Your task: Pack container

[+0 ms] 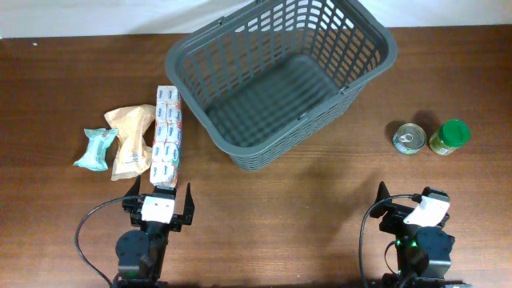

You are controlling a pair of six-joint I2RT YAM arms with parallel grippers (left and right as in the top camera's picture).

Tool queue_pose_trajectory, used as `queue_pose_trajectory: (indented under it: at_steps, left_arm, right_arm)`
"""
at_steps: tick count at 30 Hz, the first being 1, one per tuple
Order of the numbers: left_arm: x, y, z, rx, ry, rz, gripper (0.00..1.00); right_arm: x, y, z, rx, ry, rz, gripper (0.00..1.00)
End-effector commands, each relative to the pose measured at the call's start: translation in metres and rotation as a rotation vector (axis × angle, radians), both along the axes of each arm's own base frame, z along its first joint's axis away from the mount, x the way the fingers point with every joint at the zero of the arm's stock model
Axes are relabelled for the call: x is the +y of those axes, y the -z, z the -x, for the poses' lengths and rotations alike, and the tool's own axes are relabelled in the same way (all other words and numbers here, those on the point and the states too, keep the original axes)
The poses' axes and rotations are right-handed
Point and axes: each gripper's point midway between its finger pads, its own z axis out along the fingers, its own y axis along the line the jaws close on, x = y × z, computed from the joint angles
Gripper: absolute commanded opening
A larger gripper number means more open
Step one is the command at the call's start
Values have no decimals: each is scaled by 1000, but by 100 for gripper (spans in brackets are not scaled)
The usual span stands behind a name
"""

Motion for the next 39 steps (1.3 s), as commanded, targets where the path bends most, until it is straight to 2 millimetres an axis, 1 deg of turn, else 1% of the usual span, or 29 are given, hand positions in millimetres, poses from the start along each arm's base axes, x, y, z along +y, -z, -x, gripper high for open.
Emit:
queue_pose_trajectory:
  at_steps: [1,34,35,37,38,39]
  left_arm:
    - [0,2,0,-2,3,-12,99]
    - [0,2,0,-1,3,-12,99]
    - [-1,-3,-1,-21,4,-11,99]
    - [-6,-10,-1,-51,35,7,99]
    - [-13,-9,0,-43,72,18,99]
    - [-15,-6,0,-32,85,21,99]
  right_arm:
    - [-1,2,0,-3,9,-6,99]
    - [-1,2,0,-3,10,-6,99]
    - [-1,2,0,-3,10,-6,99]
    - [-1,2,0,-3,10,-6,99]
    - [-1,2,0,-3,10,-6,99]
    - [-1,2,0,-3,10,-6,99]
